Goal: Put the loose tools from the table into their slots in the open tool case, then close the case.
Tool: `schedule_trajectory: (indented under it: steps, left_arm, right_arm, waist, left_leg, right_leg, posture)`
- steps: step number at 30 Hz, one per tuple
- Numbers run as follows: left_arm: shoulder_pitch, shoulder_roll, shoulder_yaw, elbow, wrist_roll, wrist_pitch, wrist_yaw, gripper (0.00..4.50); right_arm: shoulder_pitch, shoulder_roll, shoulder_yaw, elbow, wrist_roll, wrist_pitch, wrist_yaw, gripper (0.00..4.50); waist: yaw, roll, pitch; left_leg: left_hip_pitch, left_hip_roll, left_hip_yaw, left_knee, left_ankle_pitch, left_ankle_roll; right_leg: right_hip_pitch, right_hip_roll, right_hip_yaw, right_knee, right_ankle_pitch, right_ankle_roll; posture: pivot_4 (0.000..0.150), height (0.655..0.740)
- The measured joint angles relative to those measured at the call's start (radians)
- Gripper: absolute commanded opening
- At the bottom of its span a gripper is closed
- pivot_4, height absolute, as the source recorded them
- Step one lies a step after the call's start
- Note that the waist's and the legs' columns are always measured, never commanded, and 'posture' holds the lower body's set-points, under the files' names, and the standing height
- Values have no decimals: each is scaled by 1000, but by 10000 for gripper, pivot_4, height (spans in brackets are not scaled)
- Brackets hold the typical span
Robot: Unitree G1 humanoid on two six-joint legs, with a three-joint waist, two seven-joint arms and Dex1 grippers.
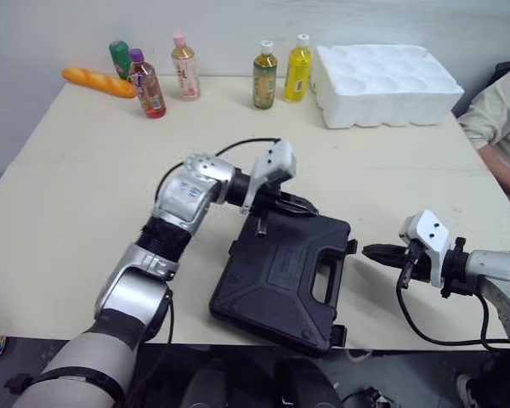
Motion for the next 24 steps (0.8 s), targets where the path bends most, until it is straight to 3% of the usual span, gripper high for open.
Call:
schedule_trajectory:
  steps: [8, 17, 19, 24]
  left_arm:
    - [-60, -157, -125, 222, 150, -190, 28, 590]
    - [-65, -168, -205, 313, 310, -475, 157, 590]
    - [-59, -167, -213, 313, 328, -492, 166, 590]
    - [-51, -167, -210, 313, 328, -484, 161, 590]
  right_arm:
    - [1, 32, 31, -39, 0, 14, -37, 0]
    - [16, 32, 34, -58, 0, 28, -62, 0]
    - [16, 32, 34, -62, 0, 28, -63, 0]
    - [6, 34, 41, -62, -1, 27, -66, 0]
  waist:
    - [1, 0, 0]
    - [0, -9, -11]
    - [-1, -12, -17]
    - [-3, -12, -25]
  left_leg:
    - [1, 0, 0, 0, 0, 0]
    - [14, 0, -2, -1, -4, 6]
    - [22, 1, -2, -4, -6, 7]
    - [24, 1, -3, -7, -8, 8]
  right_leg:
    - [1, 0, 1, 0, 0, 0]
    - [16, -1, -1, -5, 0, 0]
    - [24, -1, -1, -8, 0, 0]
    - [27, -1, -1, -12, 0, 0]
  posture:
    - [1500, 7400]
    - [1500, 7400]
    - [1500, 7400]
    - [1500, 7400]
